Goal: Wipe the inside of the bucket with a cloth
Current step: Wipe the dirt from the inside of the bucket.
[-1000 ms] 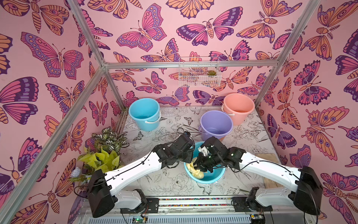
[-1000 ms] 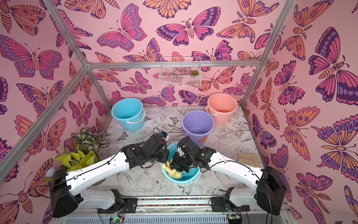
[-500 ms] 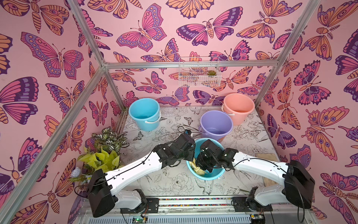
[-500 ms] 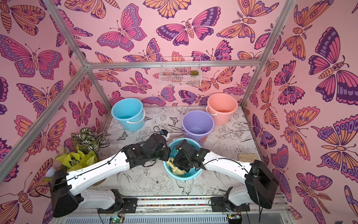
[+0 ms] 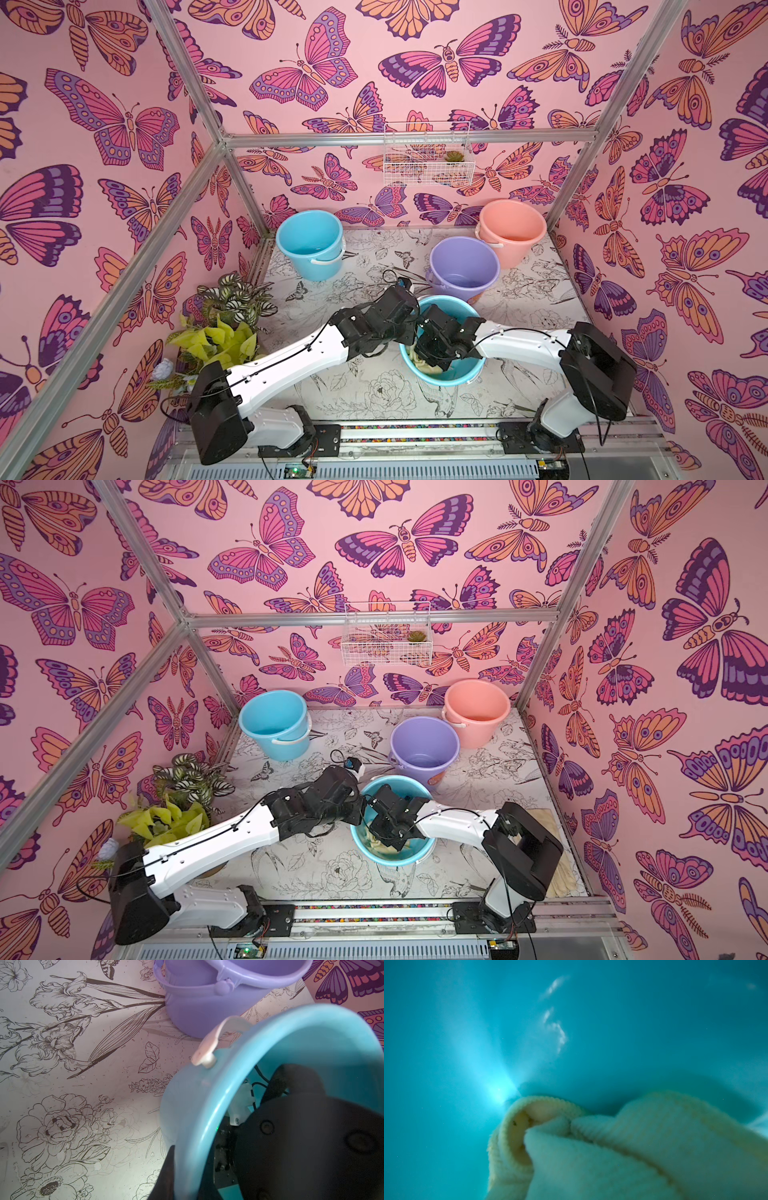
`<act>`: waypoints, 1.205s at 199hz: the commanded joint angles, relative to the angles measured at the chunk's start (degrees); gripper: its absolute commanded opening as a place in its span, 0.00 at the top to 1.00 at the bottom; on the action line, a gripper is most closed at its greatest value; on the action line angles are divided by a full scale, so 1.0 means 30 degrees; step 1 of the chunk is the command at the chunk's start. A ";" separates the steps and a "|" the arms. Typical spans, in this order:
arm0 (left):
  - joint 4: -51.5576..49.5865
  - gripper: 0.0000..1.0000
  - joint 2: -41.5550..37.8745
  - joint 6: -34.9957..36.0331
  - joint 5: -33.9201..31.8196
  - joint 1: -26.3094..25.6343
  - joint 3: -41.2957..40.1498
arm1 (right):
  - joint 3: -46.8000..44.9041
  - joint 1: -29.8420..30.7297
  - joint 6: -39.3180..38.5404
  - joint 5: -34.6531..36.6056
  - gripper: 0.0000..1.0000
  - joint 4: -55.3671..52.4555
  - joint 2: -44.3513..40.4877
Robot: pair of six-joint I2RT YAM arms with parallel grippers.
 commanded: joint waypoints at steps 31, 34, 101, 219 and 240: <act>-0.0947 1.00 0.0021 0.0453 0.1074 -0.0078 0.0238 | -0.0230 -0.0123 -0.0914 0.3050 1.00 -0.1944 -0.3959; -0.0936 1.00 0.0043 0.0454 0.1082 -0.0077 0.0251 | -0.0228 -0.0123 -0.1000 0.3094 1.00 -0.2053 -0.4159; -0.0882 1.00 0.0170 0.0631 0.1302 0.0116 0.0310 | 0.0944 0.0167 -0.4729 0.4302 1.00 -0.3586 -0.8247; -0.0916 1.00 0.0070 0.0749 0.1694 0.0166 0.0282 | 0.0454 0.0199 -2.3165 0.2014 1.00 -0.0698 -0.9883; -0.0903 1.00 0.0097 0.0798 0.1866 0.0185 0.0310 | 0.0289 0.0199 -2.7474 0.2218 1.00 -0.0594 -1.0241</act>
